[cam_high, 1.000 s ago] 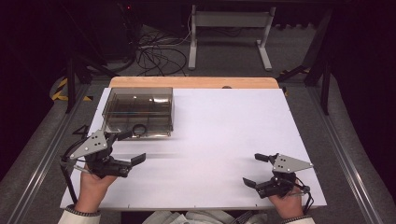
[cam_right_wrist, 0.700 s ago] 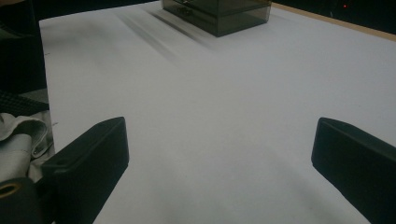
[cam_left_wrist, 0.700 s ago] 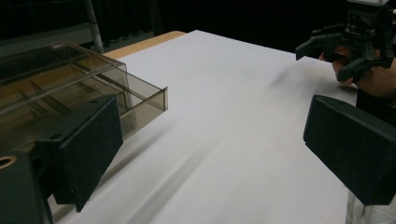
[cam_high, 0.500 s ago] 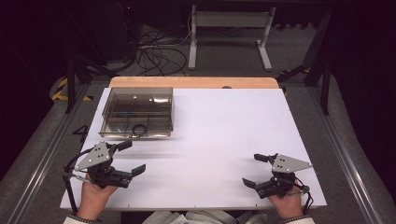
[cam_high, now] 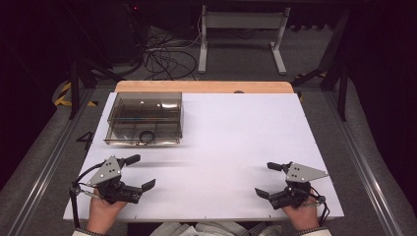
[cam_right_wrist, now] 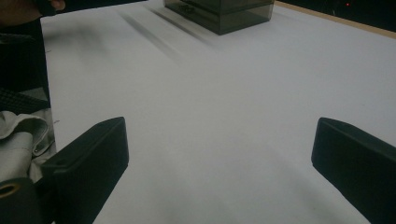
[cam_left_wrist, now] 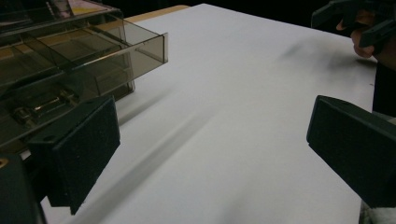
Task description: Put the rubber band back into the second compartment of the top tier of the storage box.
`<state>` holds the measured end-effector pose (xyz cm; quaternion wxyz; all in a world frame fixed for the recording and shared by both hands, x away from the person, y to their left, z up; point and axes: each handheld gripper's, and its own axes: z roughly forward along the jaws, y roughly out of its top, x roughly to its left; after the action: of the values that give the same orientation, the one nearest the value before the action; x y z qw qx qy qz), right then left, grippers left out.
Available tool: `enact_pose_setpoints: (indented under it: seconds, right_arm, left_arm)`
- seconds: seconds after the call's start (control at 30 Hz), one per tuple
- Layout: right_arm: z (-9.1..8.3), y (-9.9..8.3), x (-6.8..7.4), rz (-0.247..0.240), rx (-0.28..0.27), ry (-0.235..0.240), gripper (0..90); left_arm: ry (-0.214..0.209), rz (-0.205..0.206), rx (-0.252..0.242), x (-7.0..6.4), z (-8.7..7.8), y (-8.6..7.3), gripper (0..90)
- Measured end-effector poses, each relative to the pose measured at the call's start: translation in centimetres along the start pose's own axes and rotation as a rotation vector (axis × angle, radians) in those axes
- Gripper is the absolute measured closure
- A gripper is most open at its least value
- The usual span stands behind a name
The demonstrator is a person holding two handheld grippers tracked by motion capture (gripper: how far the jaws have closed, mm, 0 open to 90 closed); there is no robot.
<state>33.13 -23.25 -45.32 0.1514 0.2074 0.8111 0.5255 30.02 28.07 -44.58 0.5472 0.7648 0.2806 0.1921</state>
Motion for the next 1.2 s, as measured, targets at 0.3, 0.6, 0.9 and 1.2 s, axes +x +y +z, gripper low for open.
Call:
enact_pose_setpoints:
  seconds: [0.3, 0.6, 0.9, 1.2]
  right_arm:
    - [0.0, 0.0, 0.0, -0.001, 0.001, 0.003, 4.6]
    - [0.0, 0.0, 0.0, -0.001, 0.002, 0.005, 4.6]
    - [0.0, 0.0, 0.0, -0.003, 0.004, 0.007, 4.6]
    - [0.1, 0.0, 0.0, -0.002, 0.004, 0.008, 4.6]
  left_arm:
    - [0.004, -0.032, 0.007, 0.0, 0.2, -1.2, 3.0]
    - [-0.020, -0.054, 0.007, -0.1, 0.4, -2.3, 2.7]
    - [0.006, -0.036, -0.005, -0.1, 0.2, -2.1, 2.7]
    - [0.010, -0.016, 0.001, -0.6, 0.4, -2.0, 2.3]
